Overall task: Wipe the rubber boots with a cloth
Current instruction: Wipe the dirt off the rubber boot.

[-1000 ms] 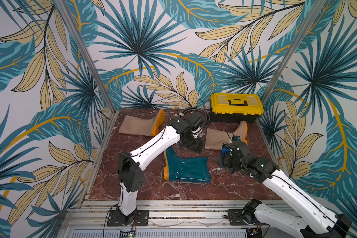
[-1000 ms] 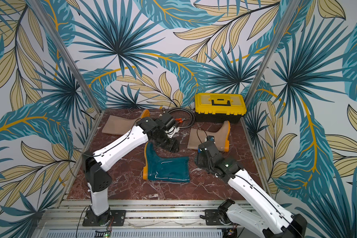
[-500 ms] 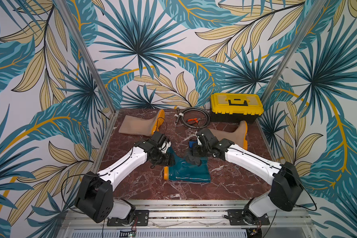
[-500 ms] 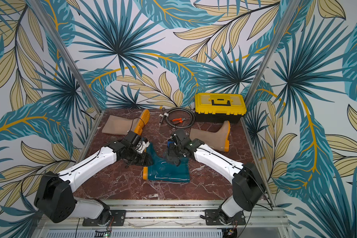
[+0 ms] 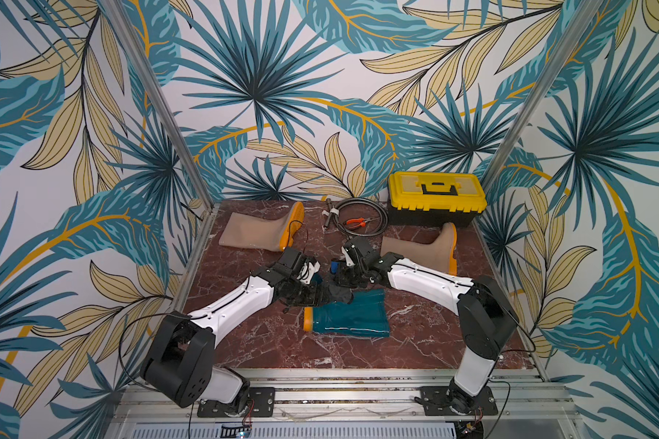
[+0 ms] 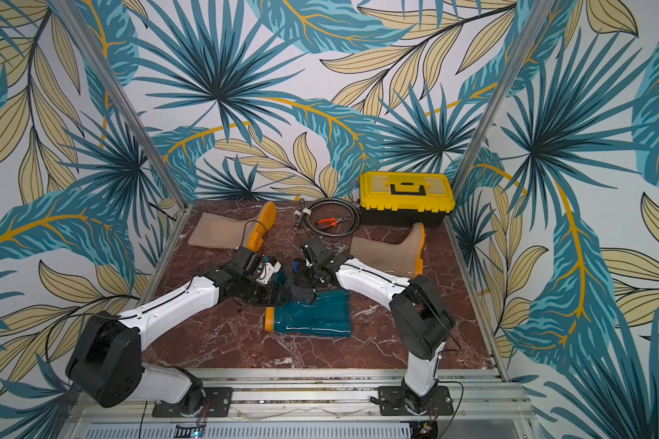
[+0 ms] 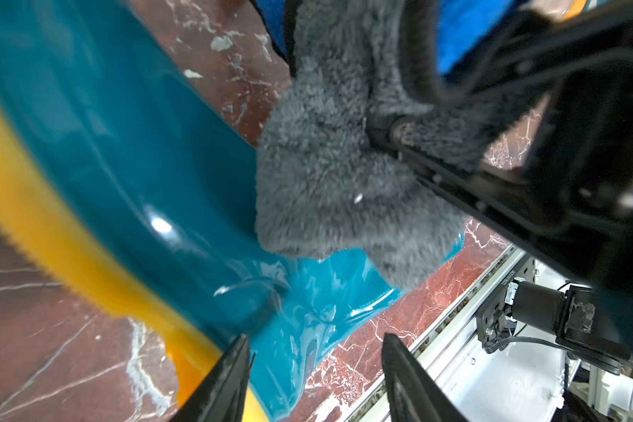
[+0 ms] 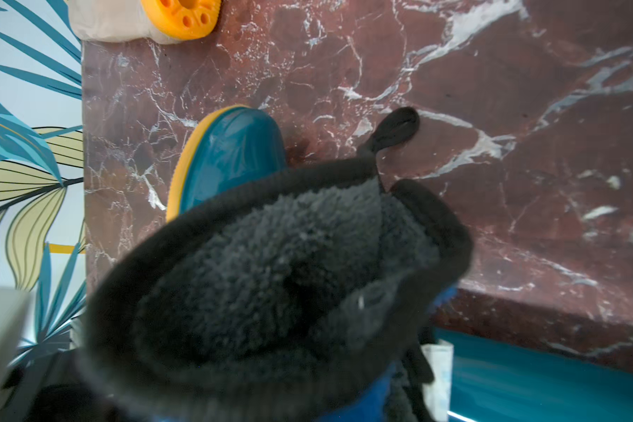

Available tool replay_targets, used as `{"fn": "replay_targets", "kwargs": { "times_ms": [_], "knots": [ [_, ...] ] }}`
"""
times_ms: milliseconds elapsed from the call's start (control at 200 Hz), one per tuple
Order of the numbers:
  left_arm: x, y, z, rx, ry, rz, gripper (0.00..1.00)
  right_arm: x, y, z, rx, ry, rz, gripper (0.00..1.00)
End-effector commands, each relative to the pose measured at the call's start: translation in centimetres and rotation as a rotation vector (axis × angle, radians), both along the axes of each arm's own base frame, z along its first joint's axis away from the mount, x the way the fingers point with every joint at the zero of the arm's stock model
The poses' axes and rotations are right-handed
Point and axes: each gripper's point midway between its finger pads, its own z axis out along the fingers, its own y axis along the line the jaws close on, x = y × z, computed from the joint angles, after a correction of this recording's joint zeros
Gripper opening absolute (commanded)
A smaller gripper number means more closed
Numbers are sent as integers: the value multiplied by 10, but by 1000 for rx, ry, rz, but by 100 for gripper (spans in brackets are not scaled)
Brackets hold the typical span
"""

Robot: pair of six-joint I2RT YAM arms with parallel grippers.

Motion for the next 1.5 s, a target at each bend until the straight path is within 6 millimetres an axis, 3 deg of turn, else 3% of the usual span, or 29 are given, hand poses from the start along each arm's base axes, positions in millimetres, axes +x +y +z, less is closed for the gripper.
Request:
{"fn": "replay_targets", "kwargs": {
  "times_ms": [0, 130, 335, 451, 606, 711, 861, 1036, 1096, 1106, 1237, 1307, 1397, 1497],
  "knots": [
    [5, 18, 10, 34, -52, 65, 63, -10, -19, -10, -76, 17, -5, 0],
    [5, 36, -2, 102, -57, 105, 68, -13, -13, -10, -42, 36, -6, 0],
    [0, 36, -26, 118, 8, 102, 69, -5, 19, 3, 6, 5, 24, 0],
    [-2, 30, -39, 99, 43, 86, 68, -6, 36, -3, -4, 21, 58, 0],
    [-3, 29, -50, 100, 68, 91, 63, -17, 33, -18, -43, 39, 73, 40],
    [-6, 30, -53, 103, 78, 88, 57, -25, 22, -25, -73, 46, 80, 58],
    [-8, 30, -54, 101, 81, 89, 47, -38, 12, -36, -100, 65, 106, 68],
    [-8, 30, -53, 94, 82, 93, 36, -47, 24, -47, -104, 93, 164, 70],
    [-7, 29, -53, 90, 86, 95, 32, -45, 27, -50, -107, 96, 174, 64],
    [-7, 29, -53, 89, 87, 97, 32, -53, 34, -49, -107, 94, 198, 62],
    [-6, 27, -54, 83, 91, 105, 25, -57, 44, -55, -118, 94, 229, 16],
    [-6, 28, -54, 83, 93, 111, 21, -57, 35, -58, -165, 83, 228, 0],
    [-6, 28, -54, 80, 96, 115, 17, -56, 8, -62, -280, 71, 218, 0],
    [-9, 28, -56, 82, 102, 113, 13, -57, -34, -69, -398, 92, 188, 0]
  ]
}}
